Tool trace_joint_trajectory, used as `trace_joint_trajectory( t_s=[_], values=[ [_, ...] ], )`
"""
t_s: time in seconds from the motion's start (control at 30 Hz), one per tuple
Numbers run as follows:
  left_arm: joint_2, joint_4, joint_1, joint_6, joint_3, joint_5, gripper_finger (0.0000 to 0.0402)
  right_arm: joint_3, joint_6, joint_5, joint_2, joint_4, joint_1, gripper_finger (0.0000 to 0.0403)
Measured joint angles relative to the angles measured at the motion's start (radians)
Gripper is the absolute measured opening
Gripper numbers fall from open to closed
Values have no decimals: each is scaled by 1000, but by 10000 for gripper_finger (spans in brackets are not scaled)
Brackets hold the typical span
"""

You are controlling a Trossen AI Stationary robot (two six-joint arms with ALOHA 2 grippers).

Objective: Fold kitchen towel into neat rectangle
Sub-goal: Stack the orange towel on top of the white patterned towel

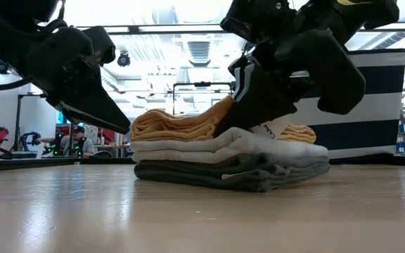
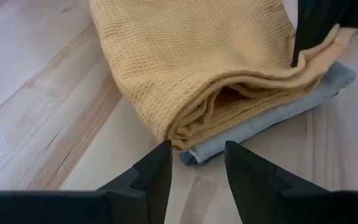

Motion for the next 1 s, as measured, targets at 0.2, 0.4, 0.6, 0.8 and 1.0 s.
trace_joint_trajectory(
  t_s=[0.2, 0.4, 0.6, 0.8, 1.0],
  values=[
    [0, 1, 0, 3, 0, -1, 140, 14, -12, 31, -82, -86, -3, 9],
    [0, 2, 0, 2, -2, -2, 150, 38, -27, 30, -154, -196, -3, 10],
    [0, 10, 0, 2, -2, -2, 148, 51, -33, -67, -167, -246, -3, 10],
    [0, 19, 0, 6, -2, -3, 149, 51, 4, -75, -147, -235, -3, 10],
    [0, 40, 0, 17, -2, -4, 153, 50, 6, -102, -82, -198, -3, 10]
  ],
)
